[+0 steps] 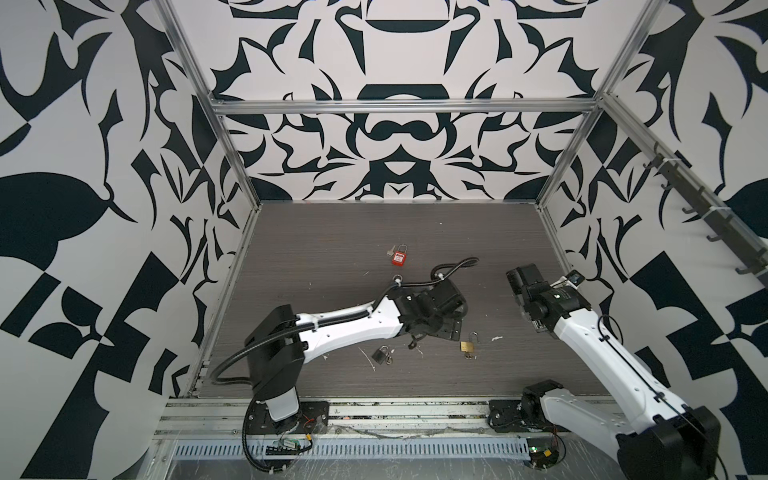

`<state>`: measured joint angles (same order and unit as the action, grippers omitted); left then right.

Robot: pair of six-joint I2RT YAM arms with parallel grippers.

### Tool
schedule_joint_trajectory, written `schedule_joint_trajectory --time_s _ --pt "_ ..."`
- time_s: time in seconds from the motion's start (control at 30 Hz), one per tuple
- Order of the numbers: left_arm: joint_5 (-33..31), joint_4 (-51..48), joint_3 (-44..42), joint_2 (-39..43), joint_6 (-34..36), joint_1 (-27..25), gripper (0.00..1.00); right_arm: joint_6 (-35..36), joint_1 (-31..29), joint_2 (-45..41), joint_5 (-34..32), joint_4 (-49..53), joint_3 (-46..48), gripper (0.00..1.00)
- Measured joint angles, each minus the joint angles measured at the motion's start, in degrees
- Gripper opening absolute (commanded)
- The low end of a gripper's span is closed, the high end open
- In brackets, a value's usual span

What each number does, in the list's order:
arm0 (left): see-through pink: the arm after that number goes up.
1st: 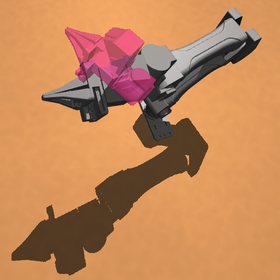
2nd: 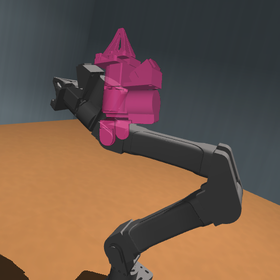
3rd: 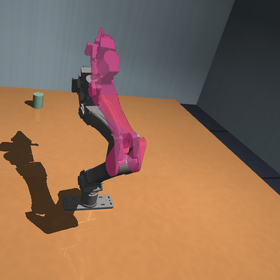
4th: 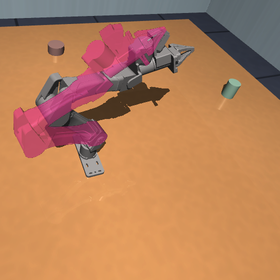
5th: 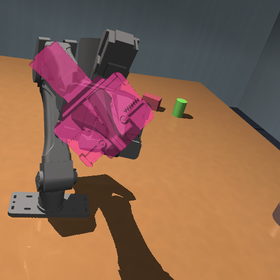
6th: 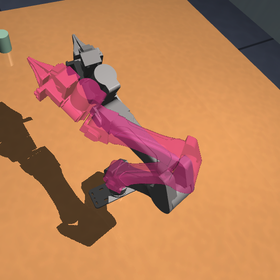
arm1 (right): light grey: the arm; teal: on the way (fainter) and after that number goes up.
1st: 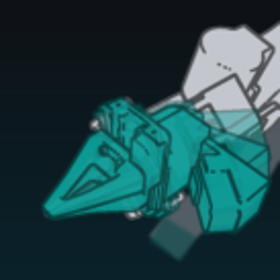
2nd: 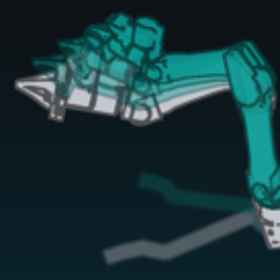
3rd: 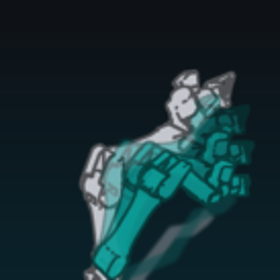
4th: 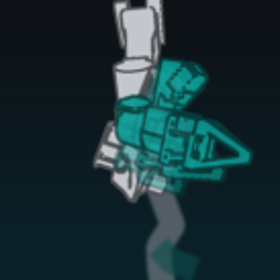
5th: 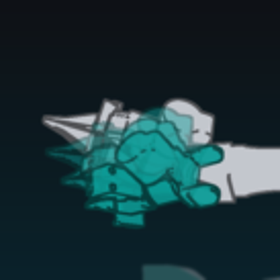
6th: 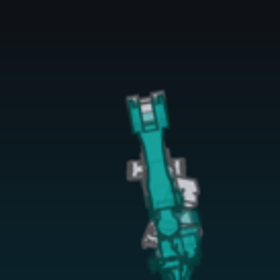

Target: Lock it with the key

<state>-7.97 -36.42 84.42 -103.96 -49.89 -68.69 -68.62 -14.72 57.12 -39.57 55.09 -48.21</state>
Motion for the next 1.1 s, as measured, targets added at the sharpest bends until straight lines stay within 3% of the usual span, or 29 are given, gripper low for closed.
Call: schedule_joint_trajectory --time_s 0.13,0.47,1.1 --pt "-0.04 -7.5 11.32 -9.73 -5.35 -1.05 0.7 -1.77 0.5 -5.6 -1.53 1.03 0.61 1.0" --pt "-3.76 -20.28 32.79 -26.12 -13.25 -3.08 0.67 -2.62 0.5 -15.85 -3.34 2.1 2.62 1.0" --pt "4.55 -23.02 37.16 -34.25 -15.34 -3.06 0.65 -3.67 0.5 -18.86 -2.91 1.75 4.5 0.99"
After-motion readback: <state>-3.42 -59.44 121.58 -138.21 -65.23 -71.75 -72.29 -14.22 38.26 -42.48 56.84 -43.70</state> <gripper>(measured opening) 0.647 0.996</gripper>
